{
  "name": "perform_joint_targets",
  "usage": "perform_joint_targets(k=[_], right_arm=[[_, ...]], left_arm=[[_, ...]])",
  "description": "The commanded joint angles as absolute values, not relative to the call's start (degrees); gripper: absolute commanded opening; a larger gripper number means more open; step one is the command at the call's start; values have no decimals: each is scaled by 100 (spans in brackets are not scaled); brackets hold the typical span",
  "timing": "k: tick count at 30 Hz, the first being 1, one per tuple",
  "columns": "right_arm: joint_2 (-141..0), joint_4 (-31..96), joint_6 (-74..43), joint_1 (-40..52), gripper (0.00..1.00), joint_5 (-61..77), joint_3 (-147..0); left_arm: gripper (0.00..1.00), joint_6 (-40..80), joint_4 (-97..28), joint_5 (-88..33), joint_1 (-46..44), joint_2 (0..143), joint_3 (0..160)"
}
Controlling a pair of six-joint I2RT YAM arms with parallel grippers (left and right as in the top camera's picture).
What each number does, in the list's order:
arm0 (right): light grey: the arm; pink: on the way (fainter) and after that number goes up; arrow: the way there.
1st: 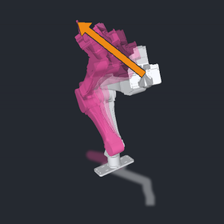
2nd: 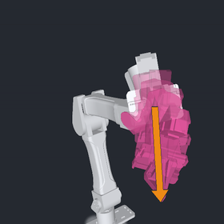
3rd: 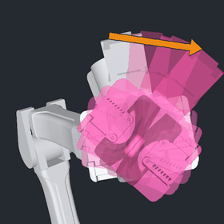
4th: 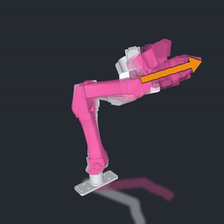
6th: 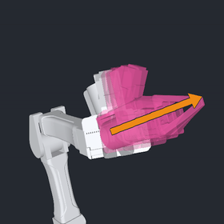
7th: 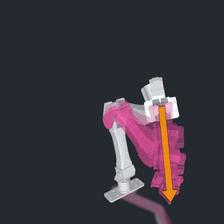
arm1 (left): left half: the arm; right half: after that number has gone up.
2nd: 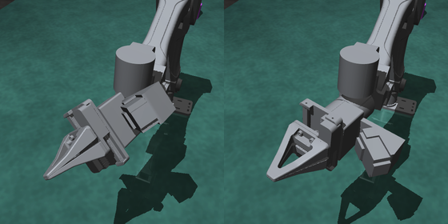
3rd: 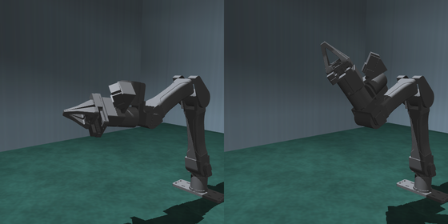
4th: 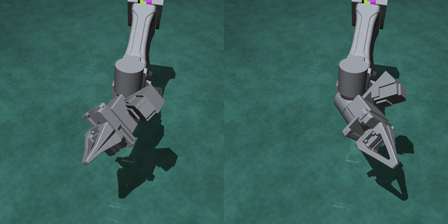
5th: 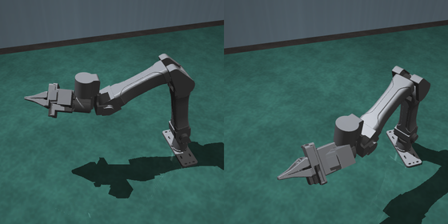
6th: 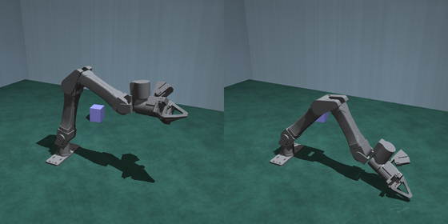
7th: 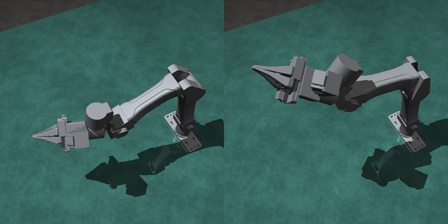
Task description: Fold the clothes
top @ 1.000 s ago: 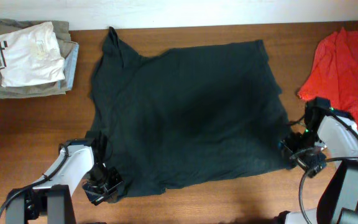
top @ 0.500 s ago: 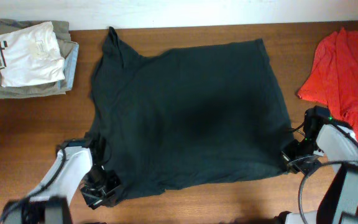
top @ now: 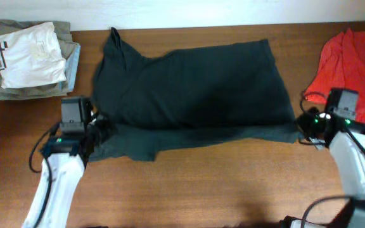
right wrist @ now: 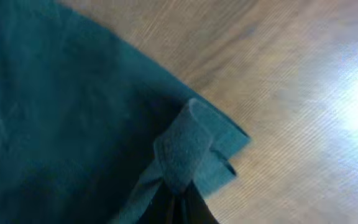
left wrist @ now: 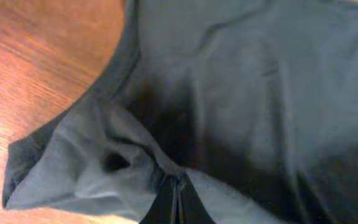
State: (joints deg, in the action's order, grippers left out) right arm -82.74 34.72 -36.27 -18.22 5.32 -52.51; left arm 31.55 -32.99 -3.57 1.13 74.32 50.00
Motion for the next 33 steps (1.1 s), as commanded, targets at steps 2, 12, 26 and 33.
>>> perform_joint_targets(k=[2, 12, 26, 33], right_arm=[[-9080, 2069, -3671, -1369, 4, 585, -5306], [-9891, 399, -3671, -755, 4, 707, -5306], [-10033, 4659, -2390, -978, 93, 491, -8353], [-10820, 5124, -2274, -934, 8, 626, -7470]], left_arm=[[1, 3188, -2082, 484, 128, 8512, 5052], [1, 3192, -217, 764, 128, 9671, 5052], [71, 2582, -2655, 587, 132, 8805, 5649], [1, 2628, -3470, -349, 128, 9977, 5625]])
